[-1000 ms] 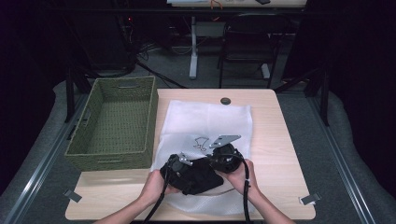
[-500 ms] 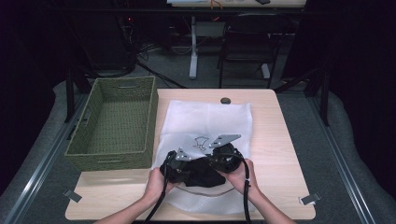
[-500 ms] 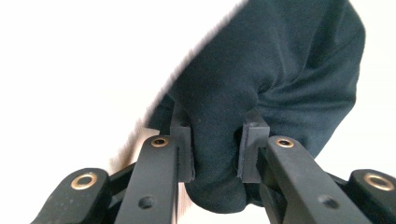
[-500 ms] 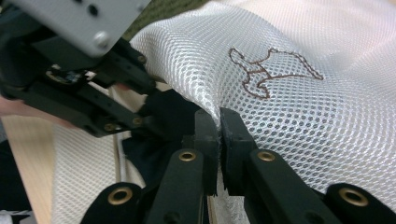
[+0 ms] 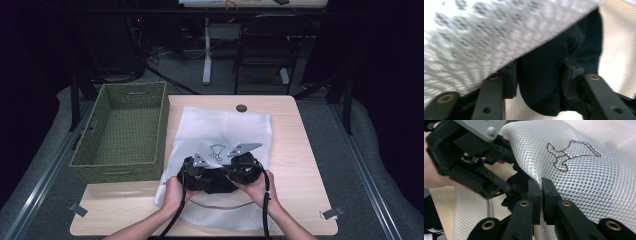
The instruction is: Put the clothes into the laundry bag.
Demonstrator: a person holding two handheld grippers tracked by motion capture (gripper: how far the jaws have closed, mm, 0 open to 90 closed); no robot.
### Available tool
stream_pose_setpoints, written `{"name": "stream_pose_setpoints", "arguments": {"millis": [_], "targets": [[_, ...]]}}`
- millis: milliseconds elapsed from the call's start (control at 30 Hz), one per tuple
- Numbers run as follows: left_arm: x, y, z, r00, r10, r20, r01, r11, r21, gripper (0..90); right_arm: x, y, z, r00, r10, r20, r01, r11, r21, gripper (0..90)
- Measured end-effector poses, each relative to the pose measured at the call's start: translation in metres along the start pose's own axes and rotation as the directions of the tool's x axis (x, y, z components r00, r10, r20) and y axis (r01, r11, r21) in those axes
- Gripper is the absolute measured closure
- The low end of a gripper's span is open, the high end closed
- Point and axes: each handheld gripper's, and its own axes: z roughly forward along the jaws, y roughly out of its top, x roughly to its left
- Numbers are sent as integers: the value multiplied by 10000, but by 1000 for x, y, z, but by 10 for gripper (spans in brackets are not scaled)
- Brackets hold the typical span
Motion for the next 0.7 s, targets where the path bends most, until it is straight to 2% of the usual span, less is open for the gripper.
{"name": "stream_pose_setpoints", "arguments": {"millis": [100,167,300,367,467,533,567,633,667,700], "targets": [[-2,-1,-6,9999,146,78,-147,9997,173,403,0,0,1,10000,-18,7,18,10000,35,872],[-2,-1,-10,9995,221,244,-228,9993,283,350,-1,-1,2,10000,-30,10,30,10000,54,872],[-5,-5,-18,9989,263,378,-281,9985,480,279,-1,-1,1,10000,-16,46,16,10000,55,872],[-8,-8,-21,9989,340,314,-361,9971,672,275,-1,0,0,10000,-11,93,11,10000,32,872],[-13,-15,-19,9984,339,454,-380,9951,912,271,-1,-1,0,9999,4,109,-5,10000,38,872],[-16,-17,-13,9987,346,364,-382,9939,1036,300,-2,-1,0,9999,-1,129,0,10000,8,872],[-17,-17,-10,9989,334,315,-365,9939,1039,353,-1,0,0,9999,0,142,0,10000,21,872],[-17,-18,-6,9990,382,247,-404,9947,941,466,0,0,0,9999,-9,122,9,10000,49,872],[-17,-19,-4,9993,317,184,-330,9968,721,526,0,0,0,9999,-36,116,36,10000,61,872],[-16,-19,-2,9994,282,198,-293,9976,622,652,0,0,1,9999,-43,121,42,10000,66,872]]}}
